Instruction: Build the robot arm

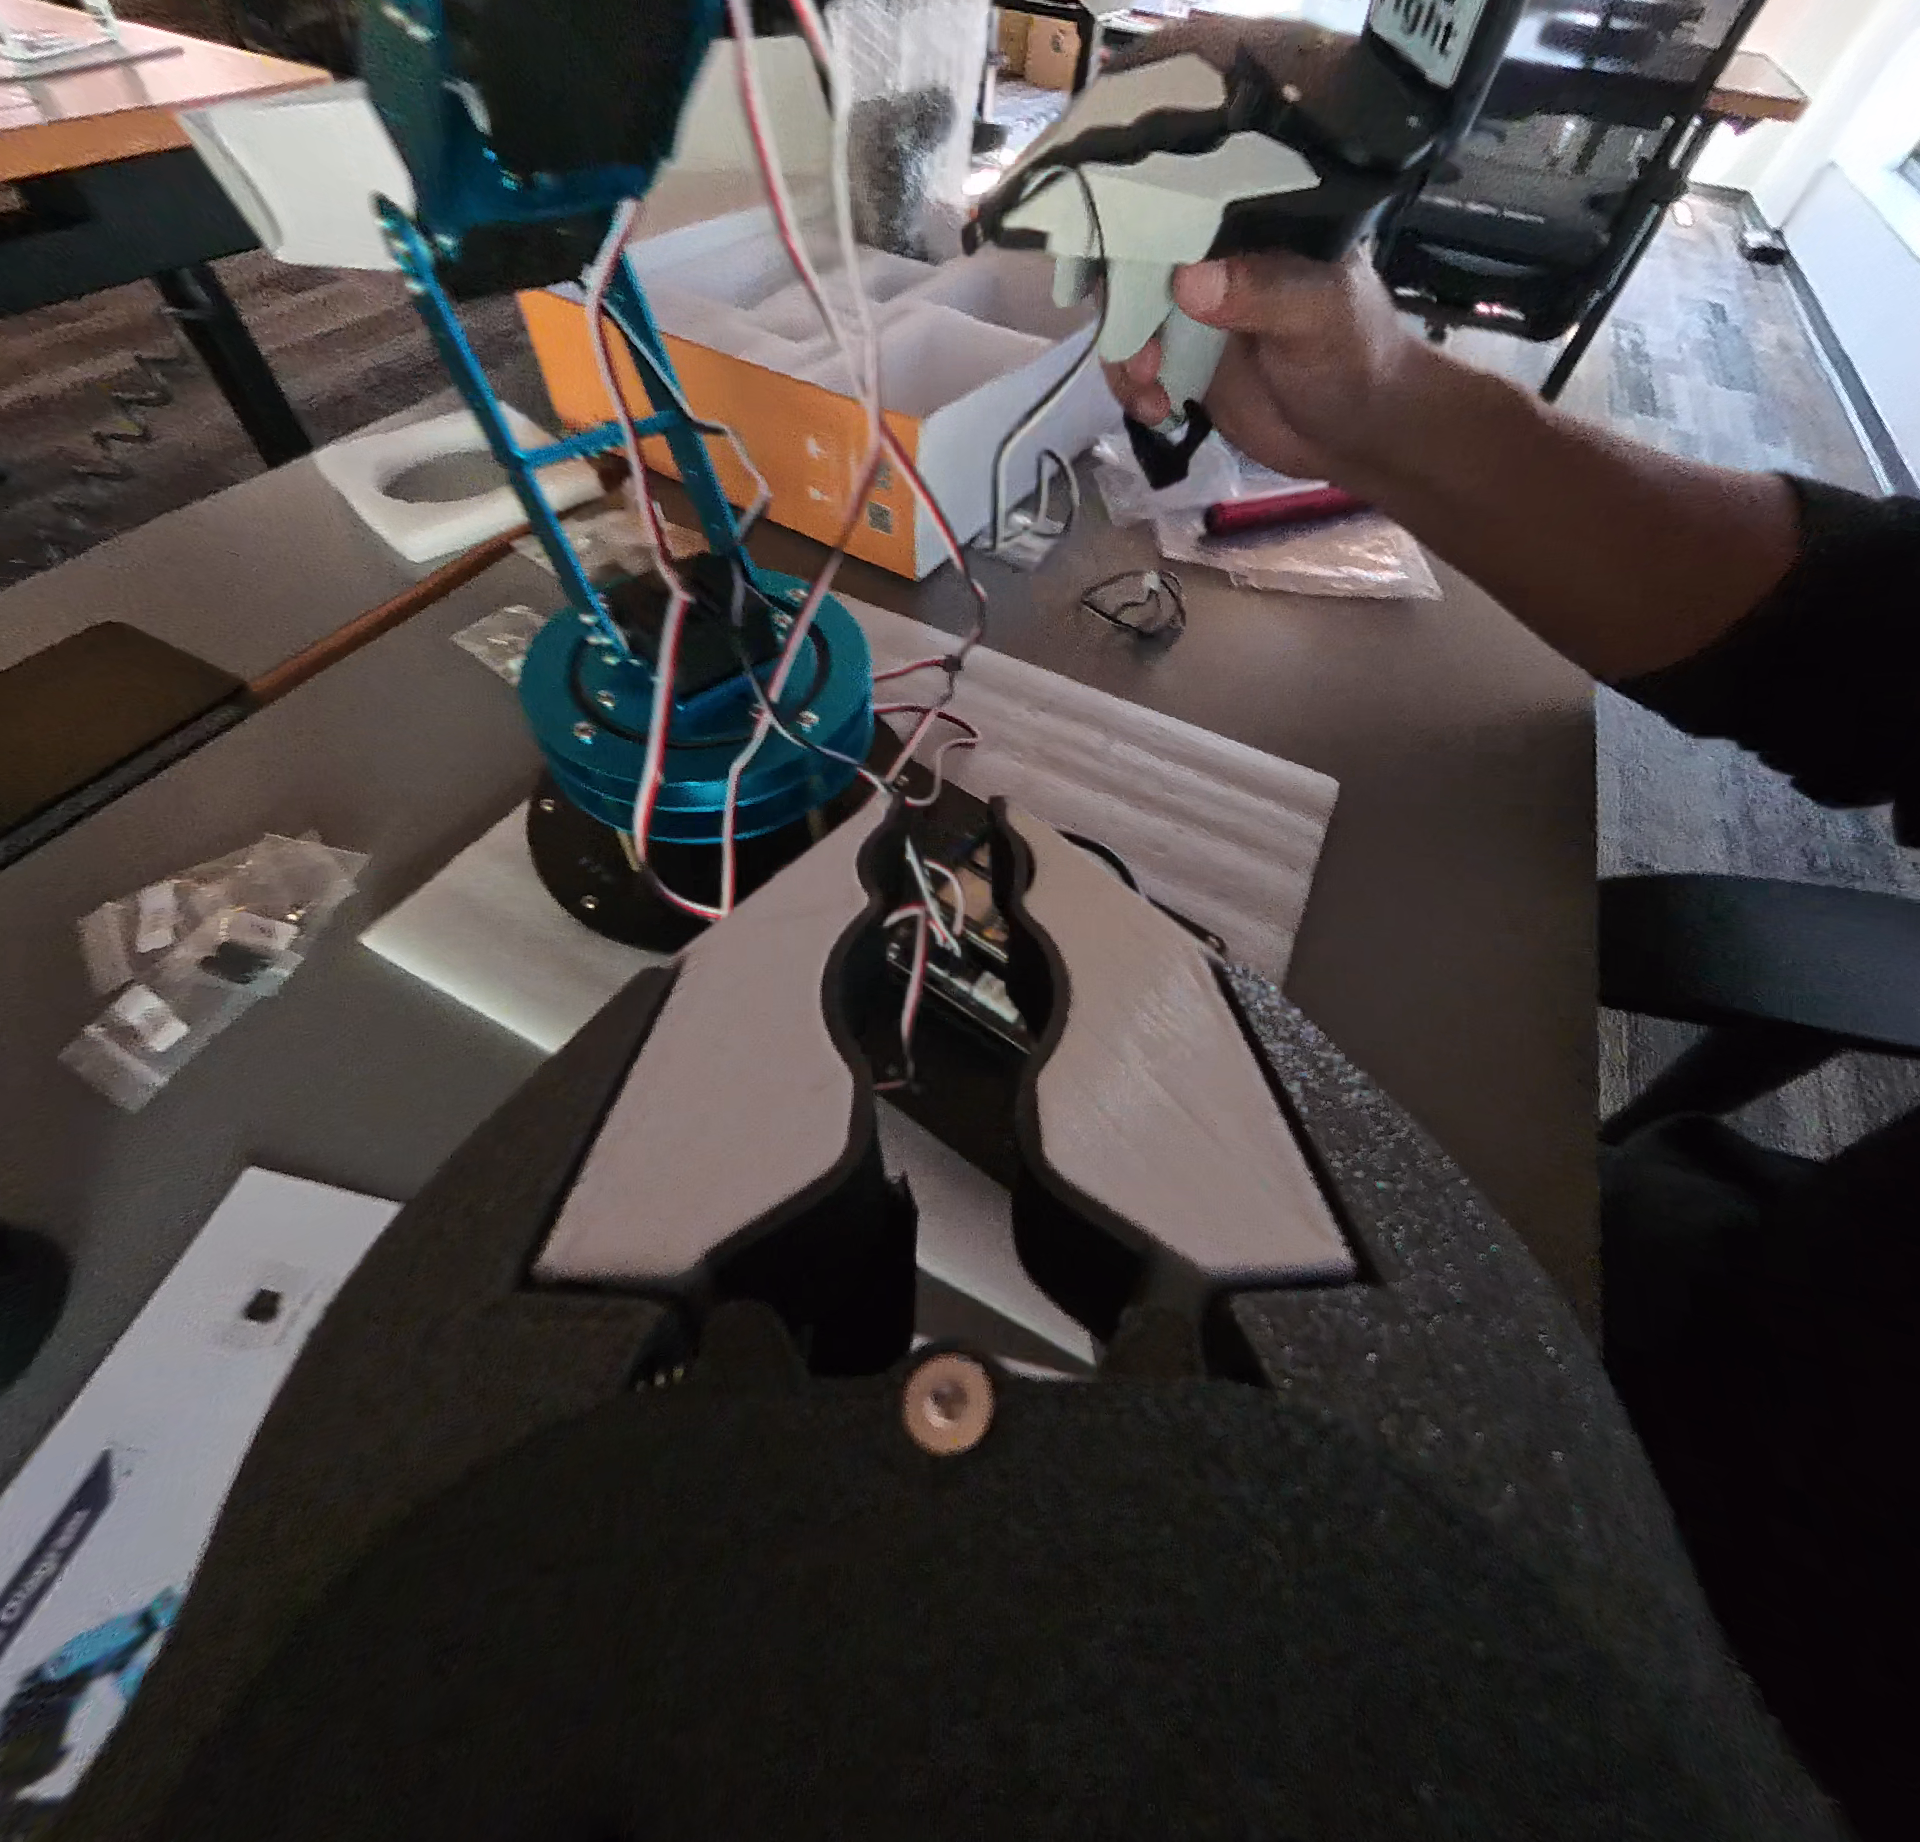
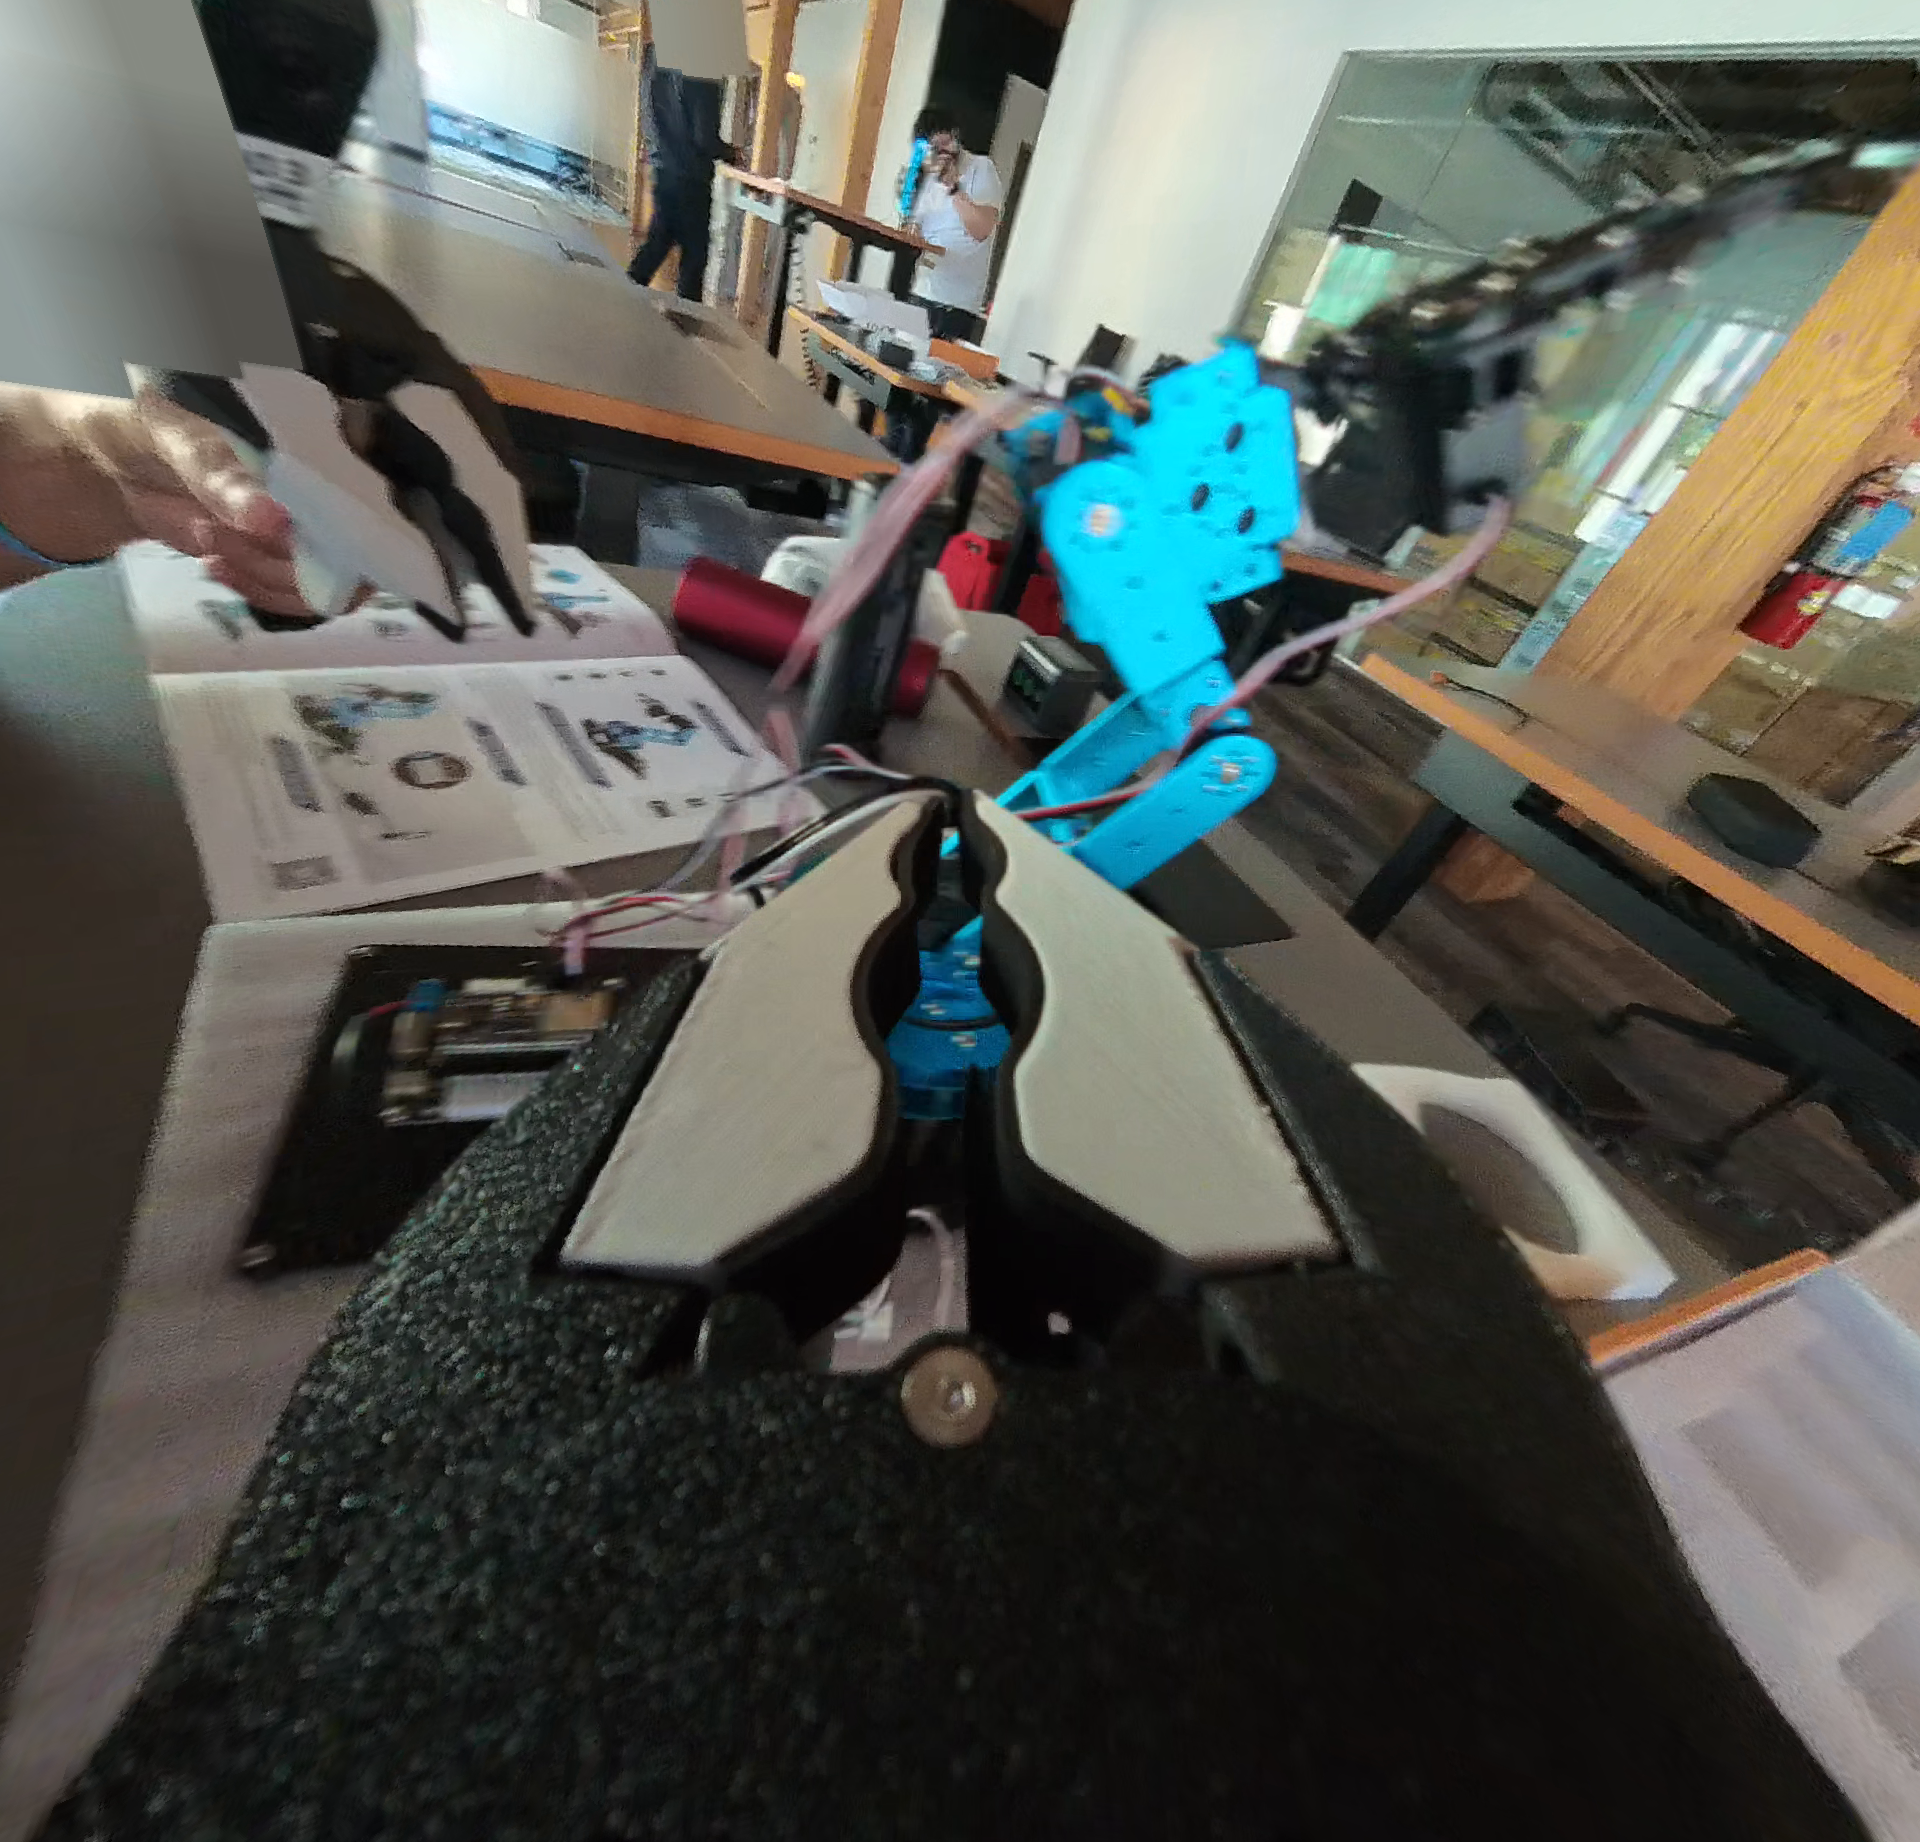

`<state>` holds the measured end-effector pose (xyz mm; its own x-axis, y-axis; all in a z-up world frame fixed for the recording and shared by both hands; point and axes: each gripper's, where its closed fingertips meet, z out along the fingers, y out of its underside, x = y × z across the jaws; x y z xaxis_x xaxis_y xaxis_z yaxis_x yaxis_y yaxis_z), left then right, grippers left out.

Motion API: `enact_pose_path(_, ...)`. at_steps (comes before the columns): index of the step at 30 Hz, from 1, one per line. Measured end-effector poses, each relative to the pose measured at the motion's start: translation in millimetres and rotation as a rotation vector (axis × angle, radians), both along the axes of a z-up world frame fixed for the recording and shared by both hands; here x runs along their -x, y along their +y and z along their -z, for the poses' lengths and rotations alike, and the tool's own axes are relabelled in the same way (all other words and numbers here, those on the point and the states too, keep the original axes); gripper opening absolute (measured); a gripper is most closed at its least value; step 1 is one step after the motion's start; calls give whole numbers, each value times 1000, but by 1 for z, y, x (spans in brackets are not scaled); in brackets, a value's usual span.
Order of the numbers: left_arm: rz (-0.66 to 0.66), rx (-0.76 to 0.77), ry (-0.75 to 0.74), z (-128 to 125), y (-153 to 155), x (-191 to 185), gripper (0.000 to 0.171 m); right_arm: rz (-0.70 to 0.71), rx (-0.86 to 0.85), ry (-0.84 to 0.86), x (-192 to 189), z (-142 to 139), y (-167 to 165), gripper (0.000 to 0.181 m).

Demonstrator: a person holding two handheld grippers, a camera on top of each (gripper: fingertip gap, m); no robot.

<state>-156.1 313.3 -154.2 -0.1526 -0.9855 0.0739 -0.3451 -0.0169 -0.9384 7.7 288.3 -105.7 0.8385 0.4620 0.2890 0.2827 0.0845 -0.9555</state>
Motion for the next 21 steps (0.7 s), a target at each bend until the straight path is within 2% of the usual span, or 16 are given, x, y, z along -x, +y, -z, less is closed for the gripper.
enact_pose_path(3, -35, 15, -9, -8, 17, -13, 14, 51, -17, 75, -19, 5, 21, 1)
enact_pose_path(7, -81, -12, -19, -8, 32, -30, 16, 198, -108, 45, -26, 30, 21, 1)
enact_pose_path(10, -98, -40, 24, 4, 42, -49, 26, 166, -112, 9, -12, 40, 10, 1)
enact_pose_path(12, -92, -31, 51, 9, 45, -62, 36, 222, -177, -69, -20, 31, 5, 0)
enact_pose_path(16, -93, -61, 87, 20, 51, -87, 61, 248, -259, -15, -38, 5, -10, 1)
enact_pose_path(18, -104, -105, 126, 31, 54, -96, 59, 264, -258, 13, -46, 3, -13, 1)
enact_pose_path(19, -124, -135, 144, 37, 57, -100, 52, 261, -252, 27, -48, 4, -13, 1)
enact_pose_path(21, -161, -202, 184, 48, 64, -103, 28, 248, -236, 32, -46, 8, -11, 1)
